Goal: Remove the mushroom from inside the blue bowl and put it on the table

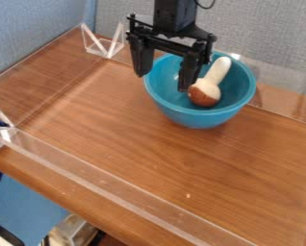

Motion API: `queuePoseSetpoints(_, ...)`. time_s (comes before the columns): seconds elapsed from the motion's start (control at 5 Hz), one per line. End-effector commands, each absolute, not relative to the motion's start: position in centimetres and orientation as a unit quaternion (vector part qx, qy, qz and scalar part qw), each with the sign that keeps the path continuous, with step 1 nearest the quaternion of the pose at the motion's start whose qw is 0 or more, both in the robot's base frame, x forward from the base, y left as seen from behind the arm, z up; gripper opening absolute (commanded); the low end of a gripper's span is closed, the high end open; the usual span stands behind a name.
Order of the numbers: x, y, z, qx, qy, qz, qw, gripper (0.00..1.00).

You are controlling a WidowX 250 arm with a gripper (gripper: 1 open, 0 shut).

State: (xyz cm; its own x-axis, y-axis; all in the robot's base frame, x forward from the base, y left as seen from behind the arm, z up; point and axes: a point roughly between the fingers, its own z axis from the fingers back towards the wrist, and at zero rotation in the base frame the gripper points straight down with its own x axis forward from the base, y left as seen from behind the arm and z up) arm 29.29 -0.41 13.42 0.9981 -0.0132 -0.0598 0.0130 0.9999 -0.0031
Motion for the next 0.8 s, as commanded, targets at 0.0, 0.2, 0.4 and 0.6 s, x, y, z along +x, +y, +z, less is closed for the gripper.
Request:
queuePoseSetpoints(0.0,29.5,-0.6,13.0,0.0,0.035,-0.015,0.999,1.0)
queuePoseSetpoints(0.2,31.3,-1.7,12.6,0.007,0.026,-0.055,0.998,1.0)
queuePoseSetpoints(0.4,33.4,-3.7,12.5,0.018,0.017,-0.105,0.994,1.0)
queuePoseSetpoints(0.6,34.9,-5.2,12.1,0.025,0.013,-0.134,0.991,1.0)
